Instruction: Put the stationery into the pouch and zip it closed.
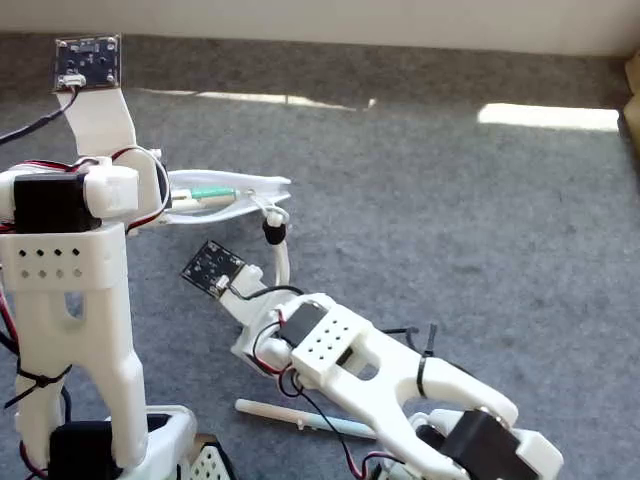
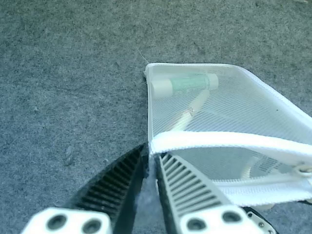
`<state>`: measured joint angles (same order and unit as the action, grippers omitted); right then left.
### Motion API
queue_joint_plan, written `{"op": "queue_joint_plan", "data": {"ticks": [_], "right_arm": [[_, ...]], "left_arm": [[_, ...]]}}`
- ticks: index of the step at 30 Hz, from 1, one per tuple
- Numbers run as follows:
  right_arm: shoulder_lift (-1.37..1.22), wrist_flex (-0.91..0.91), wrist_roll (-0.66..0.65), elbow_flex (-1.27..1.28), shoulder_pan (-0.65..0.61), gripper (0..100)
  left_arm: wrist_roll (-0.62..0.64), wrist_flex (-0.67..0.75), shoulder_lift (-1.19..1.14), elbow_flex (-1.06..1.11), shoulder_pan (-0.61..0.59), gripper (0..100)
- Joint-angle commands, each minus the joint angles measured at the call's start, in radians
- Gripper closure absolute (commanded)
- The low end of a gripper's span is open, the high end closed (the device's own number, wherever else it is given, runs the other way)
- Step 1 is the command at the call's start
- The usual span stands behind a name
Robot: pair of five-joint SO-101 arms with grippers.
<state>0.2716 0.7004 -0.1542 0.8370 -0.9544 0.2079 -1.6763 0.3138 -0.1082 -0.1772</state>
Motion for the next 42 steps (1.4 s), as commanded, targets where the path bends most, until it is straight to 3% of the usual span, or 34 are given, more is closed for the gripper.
{"op": "queue_joint_plan", "data": {"ticks": [1,12,16,23,33,42], "right_arm": [[-0.084,0.004,0.006,-0.022,0.007,89.7],[-0.248,0.004,0.006,-0.091,-0.041,90.2],[-0.246,0.007,0.006,-0.091,-0.045,99.8],[-0.242,0.012,0.006,-0.090,-0.047,99.5],[-0.015,0.159,0.006,-0.085,-0.039,99.5],[0.243,0.162,0.006,0.059,-0.044,99.5]], "left_arm": [[0.011,0.014,-0.010,0.002,-0.016,99],[0.011,0.015,-0.010,0.002,-0.016,99],[0.009,0.015,-0.010,0.002,-0.016,99],[-0.008,0.015,-0.010,0.002,-0.028,99],[-0.006,0.015,-0.010,0.002,-0.028,99],[-0.005,0.015,-0.010,0.002,-0.027,99]]}}
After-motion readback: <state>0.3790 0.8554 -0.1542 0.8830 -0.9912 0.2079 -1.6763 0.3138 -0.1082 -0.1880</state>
